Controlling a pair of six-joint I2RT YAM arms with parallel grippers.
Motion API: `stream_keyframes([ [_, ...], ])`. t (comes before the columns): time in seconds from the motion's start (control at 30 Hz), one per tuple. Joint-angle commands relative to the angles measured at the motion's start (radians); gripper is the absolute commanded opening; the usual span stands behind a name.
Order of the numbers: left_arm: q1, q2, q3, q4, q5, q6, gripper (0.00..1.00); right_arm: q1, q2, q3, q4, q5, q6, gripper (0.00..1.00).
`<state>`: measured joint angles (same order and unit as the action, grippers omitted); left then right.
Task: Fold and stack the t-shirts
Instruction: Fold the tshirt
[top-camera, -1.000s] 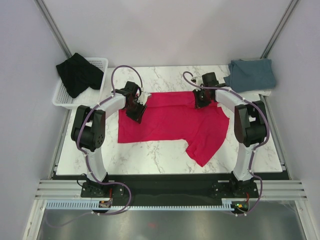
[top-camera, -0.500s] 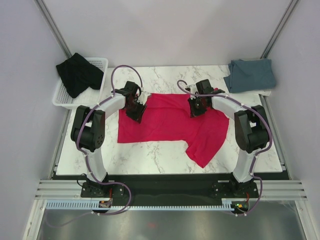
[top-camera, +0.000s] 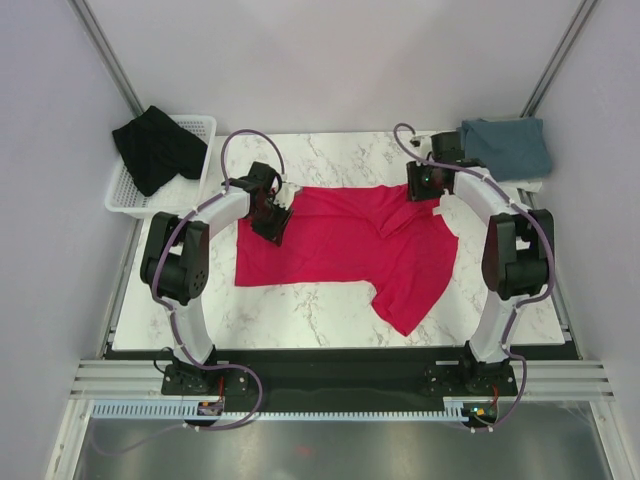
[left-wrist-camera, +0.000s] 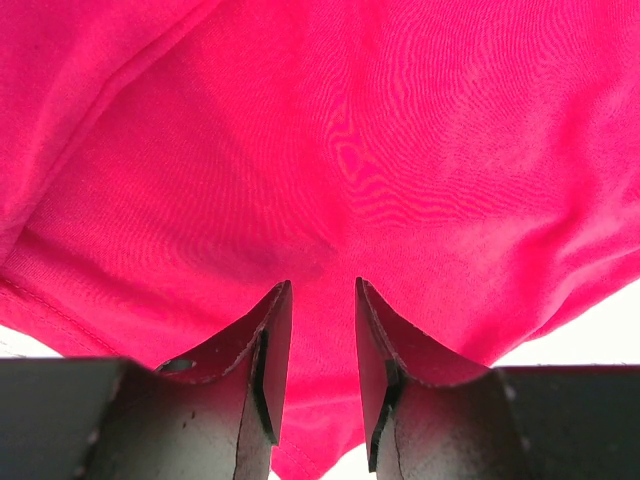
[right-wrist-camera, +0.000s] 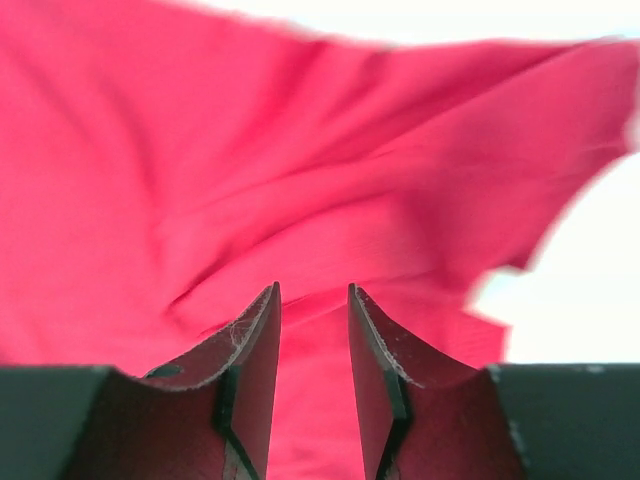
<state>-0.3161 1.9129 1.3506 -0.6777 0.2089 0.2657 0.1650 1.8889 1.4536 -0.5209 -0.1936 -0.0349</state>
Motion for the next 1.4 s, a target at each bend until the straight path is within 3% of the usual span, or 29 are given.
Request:
stream_keyframes([
  [0.0,0.012,-0.011,-0.004,0.026,-0.017,-0.028,0.39,-0.085,0.077,0.076,0.028,-0.035,0.024,0.41],
  [0.27,0.029,0.04,0.024,0.02,-0.025,-0.017,0.38,-0.186,0.208,0.214,0.03,-0.151,0.026,0.41],
  [0.5,0.031,0.074,0.051,0.0,-0.022,-0.019,0.38,-0.193,0.231,0.22,0.035,-0.291,0.032,0.41],
  [1.0,0.029,0.086,0.071,-0.002,0.0,-0.029,0.38,-0.193,0.187,0.119,0.035,-0.276,0.044,0.39],
  [1.13,0.029,0.081,0.07,-0.002,-0.002,-0.029,0.38,-0.193,0.18,0.12,0.033,-0.274,0.043,0.25],
  [1.37,0.028,0.075,0.074,-0.002,-0.002,-0.029,0.38,-0.191,0.128,0.117,0.013,-0.265,0.043,0.08],
])
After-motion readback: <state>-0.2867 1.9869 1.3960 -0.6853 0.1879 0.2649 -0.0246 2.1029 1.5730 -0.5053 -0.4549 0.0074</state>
